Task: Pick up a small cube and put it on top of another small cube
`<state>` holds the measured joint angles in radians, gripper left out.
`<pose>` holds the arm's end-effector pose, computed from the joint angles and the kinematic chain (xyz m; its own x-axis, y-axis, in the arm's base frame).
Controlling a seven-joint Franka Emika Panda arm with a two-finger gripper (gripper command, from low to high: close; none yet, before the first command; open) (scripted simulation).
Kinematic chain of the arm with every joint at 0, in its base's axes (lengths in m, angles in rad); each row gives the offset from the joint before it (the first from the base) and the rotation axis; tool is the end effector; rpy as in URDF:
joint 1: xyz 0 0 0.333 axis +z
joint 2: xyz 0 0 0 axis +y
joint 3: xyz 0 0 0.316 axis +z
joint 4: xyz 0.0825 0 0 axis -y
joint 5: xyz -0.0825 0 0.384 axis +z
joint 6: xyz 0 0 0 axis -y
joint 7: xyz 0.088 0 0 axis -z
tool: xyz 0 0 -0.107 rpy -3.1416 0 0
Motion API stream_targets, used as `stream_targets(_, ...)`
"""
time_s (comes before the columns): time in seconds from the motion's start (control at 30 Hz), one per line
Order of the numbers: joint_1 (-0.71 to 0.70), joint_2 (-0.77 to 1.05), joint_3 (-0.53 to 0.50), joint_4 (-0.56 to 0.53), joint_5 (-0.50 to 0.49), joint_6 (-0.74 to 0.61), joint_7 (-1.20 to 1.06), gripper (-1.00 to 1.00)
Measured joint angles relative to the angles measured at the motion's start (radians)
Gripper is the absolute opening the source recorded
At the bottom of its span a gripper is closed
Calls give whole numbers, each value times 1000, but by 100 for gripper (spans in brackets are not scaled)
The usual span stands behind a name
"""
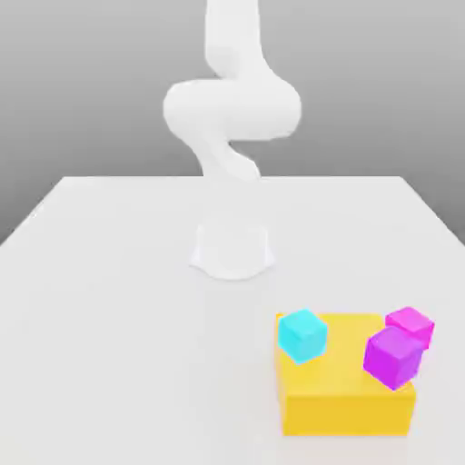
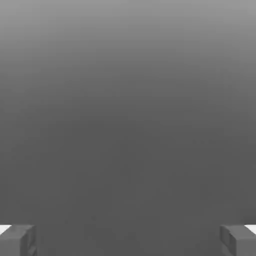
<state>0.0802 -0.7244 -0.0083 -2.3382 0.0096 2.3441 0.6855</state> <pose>0.3756 0.0261 0.6692 0.6222 -0.5967 0.5068 -0.4139 -0.8002 -0.4339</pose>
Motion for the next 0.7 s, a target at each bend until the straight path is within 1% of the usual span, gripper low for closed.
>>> stream_targets(0.4, 358, 366, 0, -184, 52, 212, -557, 0)
stream_targets(0.57, 475, 516, 34, -260, 67, 299, -781, 0)
stream_targets(0.7, 549, 635, 81, -321, 56, 370, -944, 0)
